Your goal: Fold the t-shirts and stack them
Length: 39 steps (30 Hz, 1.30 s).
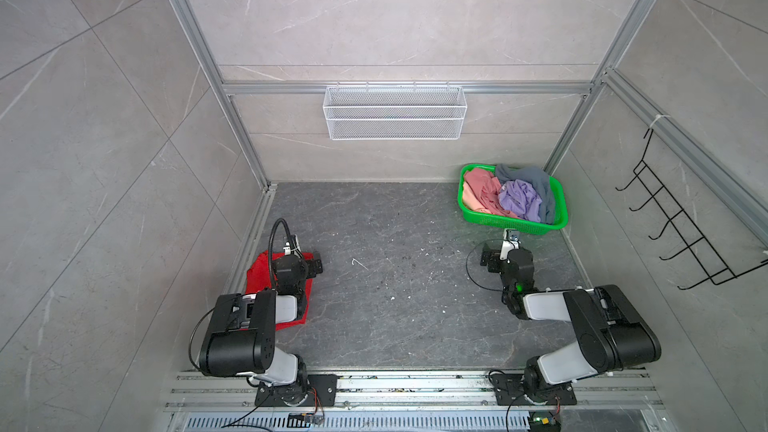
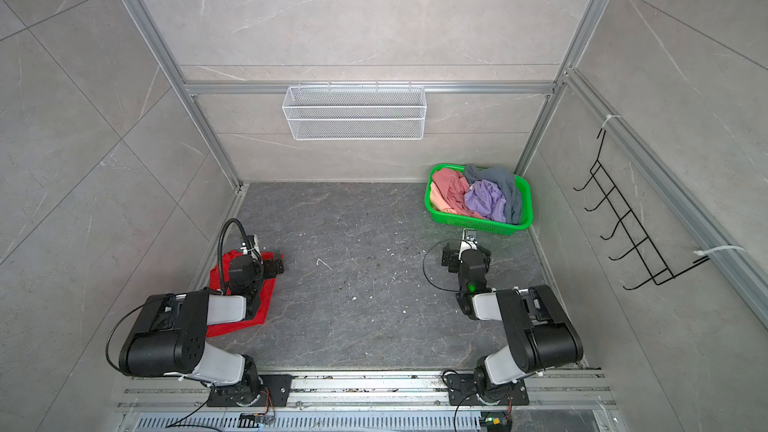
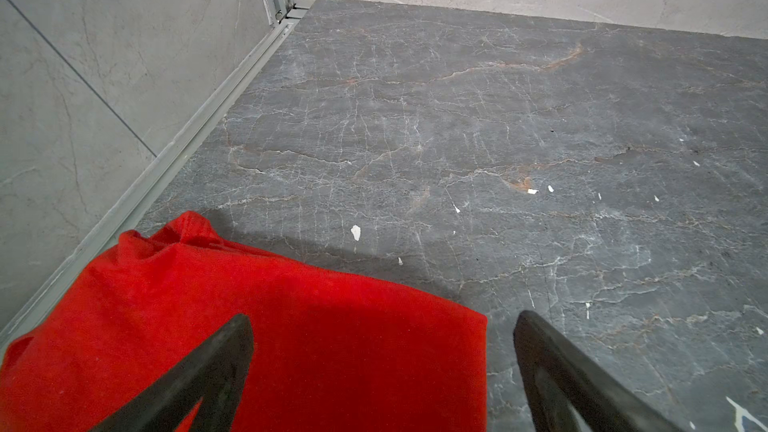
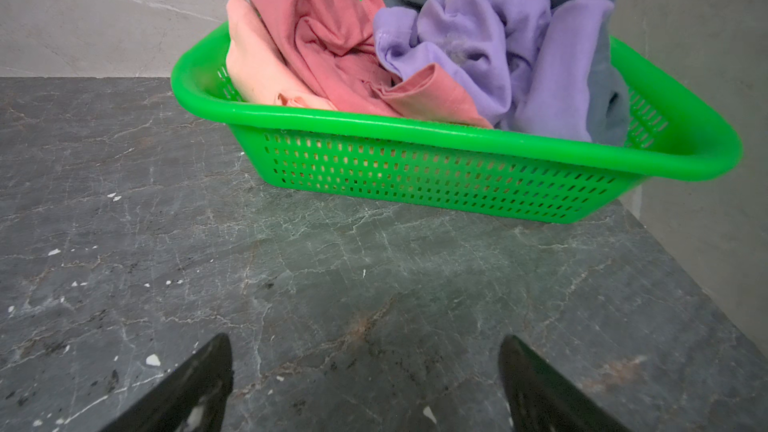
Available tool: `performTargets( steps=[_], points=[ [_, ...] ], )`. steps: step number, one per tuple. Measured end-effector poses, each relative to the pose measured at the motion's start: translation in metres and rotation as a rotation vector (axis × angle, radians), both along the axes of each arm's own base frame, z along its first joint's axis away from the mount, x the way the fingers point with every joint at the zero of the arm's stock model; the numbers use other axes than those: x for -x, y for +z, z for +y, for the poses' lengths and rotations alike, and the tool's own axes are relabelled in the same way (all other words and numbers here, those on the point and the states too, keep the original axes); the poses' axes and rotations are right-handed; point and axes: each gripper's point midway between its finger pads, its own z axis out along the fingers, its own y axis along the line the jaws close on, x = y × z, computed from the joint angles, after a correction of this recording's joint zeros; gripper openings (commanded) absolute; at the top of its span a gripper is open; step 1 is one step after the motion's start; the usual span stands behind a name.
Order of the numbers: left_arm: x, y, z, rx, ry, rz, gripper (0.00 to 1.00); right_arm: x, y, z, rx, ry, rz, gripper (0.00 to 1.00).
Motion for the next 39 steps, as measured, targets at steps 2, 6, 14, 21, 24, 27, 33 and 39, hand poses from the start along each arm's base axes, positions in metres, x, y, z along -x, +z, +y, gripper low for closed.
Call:
performTargets(
  steps=[2,6,14,21,24,27,33,39],
  points=[
    [0.000,0.000,0.000,0.000,0.000,0.000,1.00,0.000,0.000,0.000,0.000,0.000,0.000,1.00],
    [0.000,0.000,0.000,0.000,0.000,0.000,1.00,0.000,0.000,0.000,0.000,0.000,0.000,1.00],
    [0.000,0.000,0.000,0.000,0.000,0.000,1.00,0.000,0.000,0.000,0.000,0.000,0.000,1.00],
    [-0.001,0.003,-0.010,0.006,-0.049,0.056,1.00,0.003,0.005,0.007,0.000,0.046,0.052,1.00],
    [-0.008,0.040,-0.020,0.020,-0.076,0.042,1.00,-0.003,0.048,0.019,-0.044,0.103,0.037,1.00],
    [-0.013,0.104,-0.036,0.097,-0.113,-0.058,1.00,-0.003,0.104,0.036,-0.140,0.167,-0.025,1.00],
    [0.003,0.164,-0.102,0.358,-0.266,-0.070,1.00,0.027,0.153,0.092,-0.407,0.363,0.029,1.00],
    [0.048,0.143,-0.204,0.620,-0.486,0.156,1.00,0.085,0.123,0.161,-0.646,0.532,0.260,1.00]
  ],
)
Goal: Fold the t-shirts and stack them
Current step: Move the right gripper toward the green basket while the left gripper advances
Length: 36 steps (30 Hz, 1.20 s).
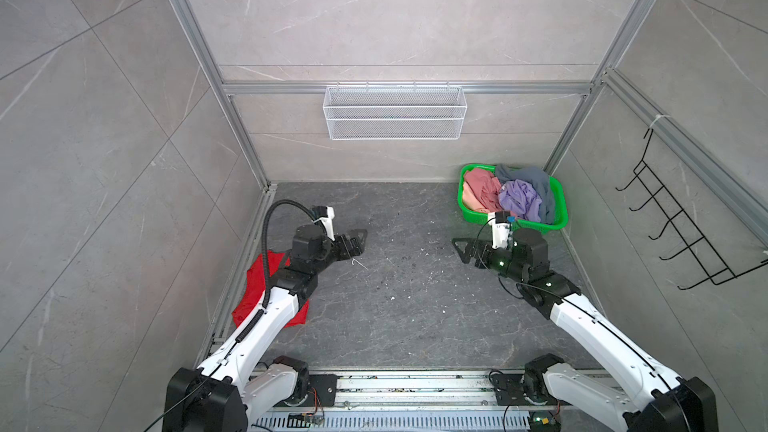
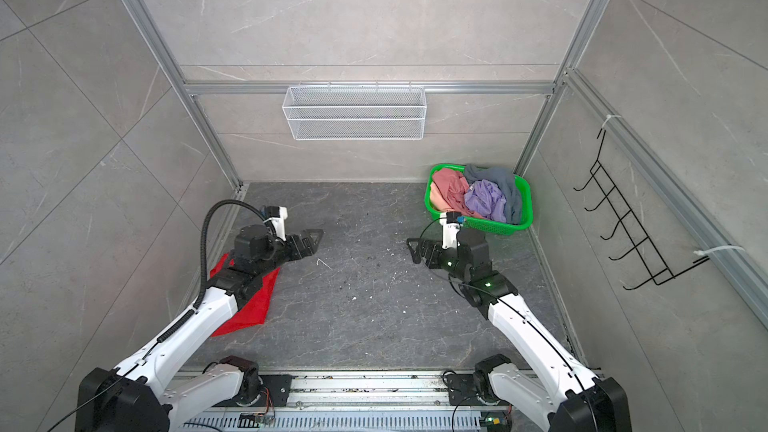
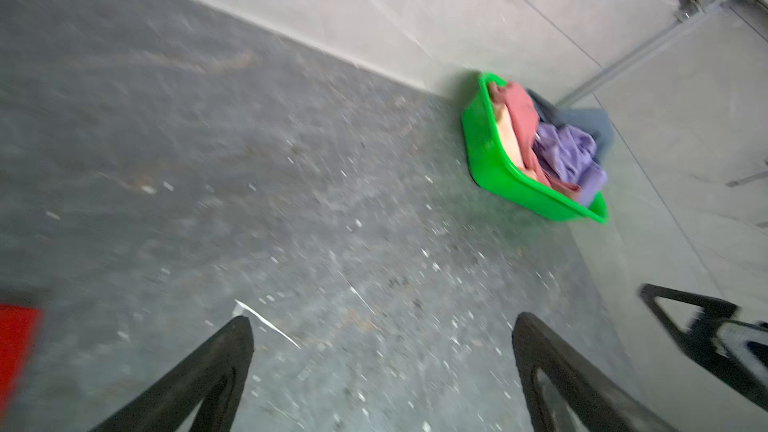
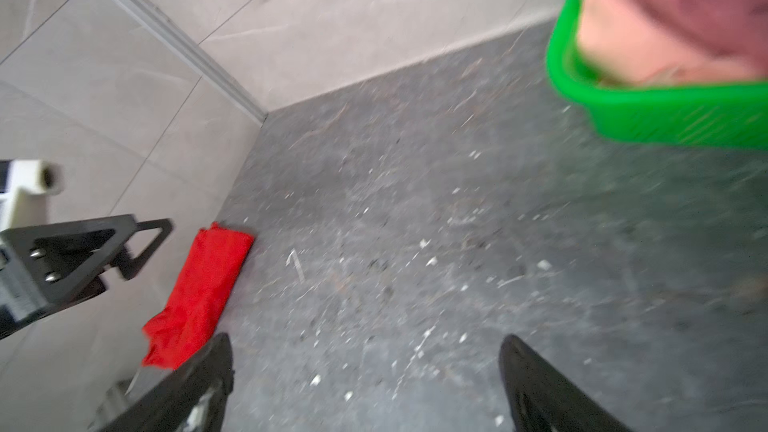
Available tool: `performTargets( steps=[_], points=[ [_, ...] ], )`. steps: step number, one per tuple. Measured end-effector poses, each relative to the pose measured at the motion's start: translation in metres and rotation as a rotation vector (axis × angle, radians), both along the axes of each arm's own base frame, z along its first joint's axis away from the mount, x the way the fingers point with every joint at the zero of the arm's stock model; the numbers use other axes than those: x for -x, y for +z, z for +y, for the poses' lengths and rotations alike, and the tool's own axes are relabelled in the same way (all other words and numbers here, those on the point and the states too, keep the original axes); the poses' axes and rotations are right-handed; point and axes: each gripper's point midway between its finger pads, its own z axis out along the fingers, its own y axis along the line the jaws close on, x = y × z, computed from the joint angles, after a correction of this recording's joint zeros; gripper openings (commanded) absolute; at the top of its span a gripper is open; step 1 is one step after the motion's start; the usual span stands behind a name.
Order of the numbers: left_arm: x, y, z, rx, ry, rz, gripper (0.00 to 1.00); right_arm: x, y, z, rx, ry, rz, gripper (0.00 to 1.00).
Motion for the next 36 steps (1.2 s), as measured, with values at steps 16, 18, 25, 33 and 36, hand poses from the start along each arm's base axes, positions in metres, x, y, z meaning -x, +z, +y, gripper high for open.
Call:
performTargets(
  steps=[16,18,25,33,36],
  points=[
    [0.111,-0.072,-0.107,0.113,-0.131,0.309,1.00,0.100,-0.097,0.058,-0.183,-0.028,0.343,1.00],
    [0.107,-0.068,-0.107,0.118,-0.110,0.287,1.00,0.103,-0.103,0.068,-0.153,-0.021,0.359,1.00],
    [0.098,-0.063,-0.103,0.102,-0.071,0.254,1.00,0.071,-0.074,0.084,-0.134,-0.069,0.306,1.00],
    [0.048,0.011,-0.129,-0.039,-0.137,0.056,1.00,-0.053,-0.010,0.021,0.096,-0.294,0.079,0.97],
    [0.027,0.044,-0.154,-0.075,-0.215,-0.031,0.99,-0.097,0.033,-0.003,0.211,-0.378,-0.044,0.95]
  ],
)
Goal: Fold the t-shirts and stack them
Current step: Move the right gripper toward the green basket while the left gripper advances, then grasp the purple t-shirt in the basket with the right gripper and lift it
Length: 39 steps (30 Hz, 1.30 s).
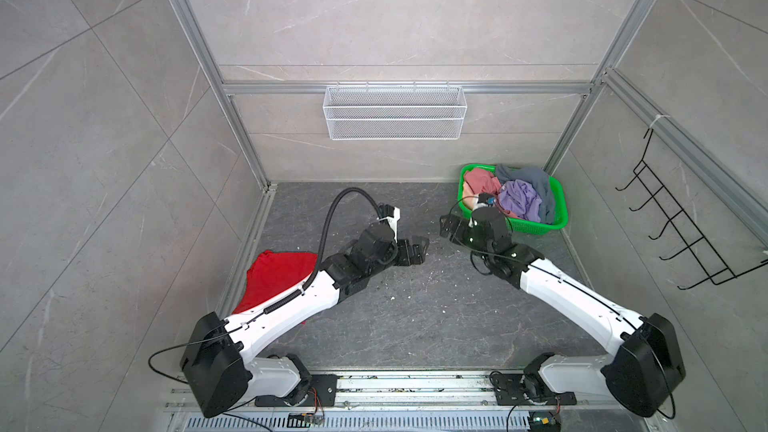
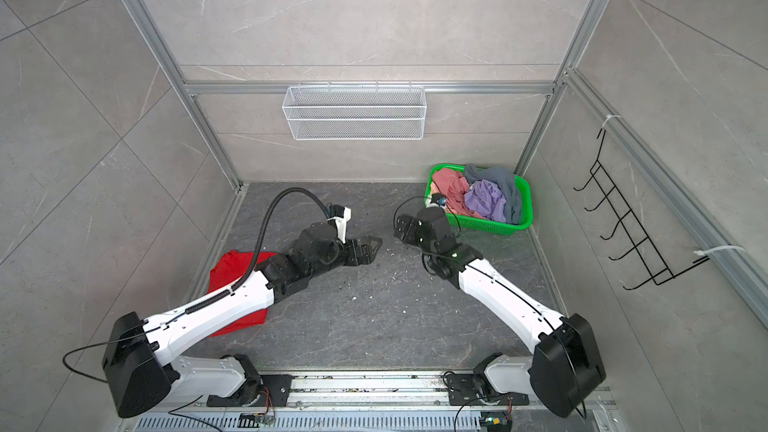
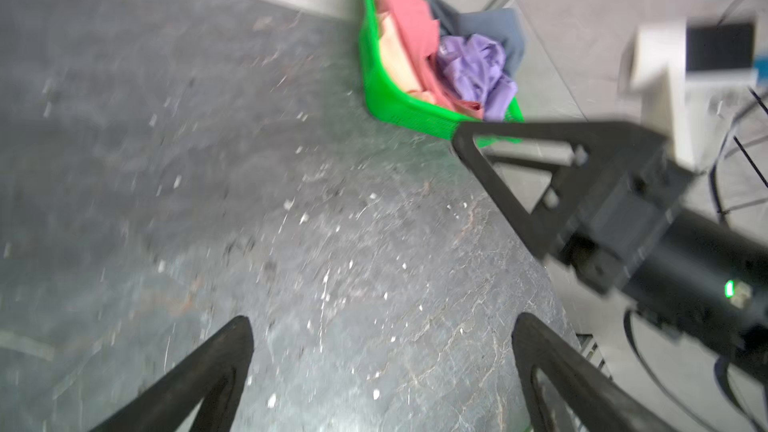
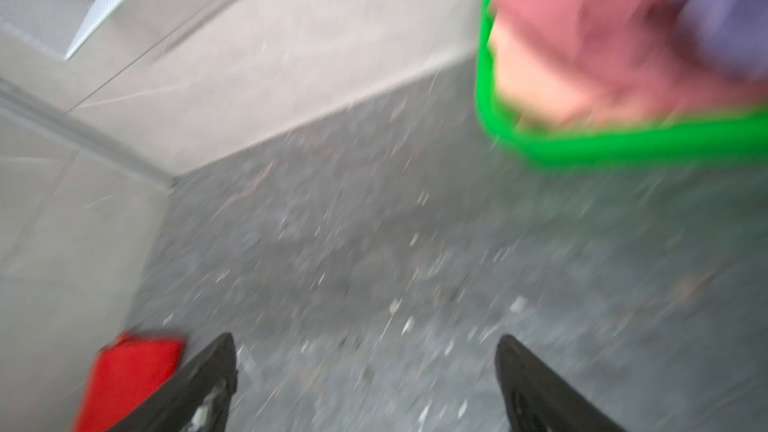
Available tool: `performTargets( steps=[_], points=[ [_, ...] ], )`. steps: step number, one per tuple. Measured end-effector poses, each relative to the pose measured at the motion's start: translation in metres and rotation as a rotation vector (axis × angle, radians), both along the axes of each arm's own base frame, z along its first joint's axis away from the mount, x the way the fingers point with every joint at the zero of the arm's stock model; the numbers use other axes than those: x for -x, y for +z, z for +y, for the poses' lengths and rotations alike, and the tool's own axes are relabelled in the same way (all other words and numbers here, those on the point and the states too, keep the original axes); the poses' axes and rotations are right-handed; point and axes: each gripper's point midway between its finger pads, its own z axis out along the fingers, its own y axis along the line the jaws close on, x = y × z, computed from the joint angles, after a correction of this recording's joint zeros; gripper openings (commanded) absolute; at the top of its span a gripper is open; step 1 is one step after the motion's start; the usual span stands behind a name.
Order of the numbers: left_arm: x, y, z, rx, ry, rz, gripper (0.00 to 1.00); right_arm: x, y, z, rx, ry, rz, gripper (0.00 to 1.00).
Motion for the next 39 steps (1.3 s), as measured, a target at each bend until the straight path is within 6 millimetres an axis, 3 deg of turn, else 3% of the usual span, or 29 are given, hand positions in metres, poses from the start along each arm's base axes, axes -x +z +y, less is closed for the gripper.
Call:
performTargets(
  steps=[2,4,7,10,14,17,22,27,29,34,36,39],
  points=[
    [-0.011,0.012,-0.019,-0.015,-0.065,-0.039,0.99,-0.027,0.022,-0.023,0.074,-0.064,-0.052,0.95],
    [-0.021,0.014,-0.035,-0.033,-0.119,-0.057,0.99,-0.048,0.031,-0.049,0.135,-0.126,-0.067,0.92],
    [-0.035,0.007,-0.068,-0.052,-0.225,-0.062,0.97,-0.079,0.025,-0.087,0.201,-0.201,-0.045,0.88],
    [-0.046,-0.006,-0.098,-0.056,-0.323,-0.048,0.95,-0.107,0.005,-0.121,0.242,-0.256,0.008,0.83],
    [-0.054,-0.026,-0.132,-0.041,-0.434,-0.019,0.94,-0.137,-0.041,-0.166,0.267,-0.302,0.108,0.76],
    [-0.057,-0.036,-0.149,-0.023,-0.487,0.005,0.94,-0.149,-0.079,-0.188,0.267,-0.309,0.182,0.74],
    [-0.054,-0.050,-0.161,0.000,-0.545,0.042,0.94,-0.157,-0.118,-0.199,0.277,-0.280,0.253,0.71],
    [-0.051,-0.056,-0.166,0.021,-0.570,0.062,0.93,-0.172,-0.129,-0.194,0.286,-0.238,0.254,0.66],
    [-0.051,-0.060,-0.167,0.024,-0.573,0.073,0.93,-0.181,-0.129,-0.195,0.296,-0.236,0.245,0.53],
    [-0.050,-0.062,-0.168,0.031,-0.575,0.089,0.91,-0.194,-0.130,-0.198,0.323,-0.240,0.236,0.08],
    [-0.050,-0.061,-0.169,0.035,-0.575,0.086,0.91,-0.197,-0.128,-0.199,0.329,-0.247,0.231,0.00],
    [-0.050,-0.061,-0.169,0.040,-0.572,0.090,0.90,-0.199,-0.122,-0.201,0.337,-0.255,0.219,0.00]
  ],
)
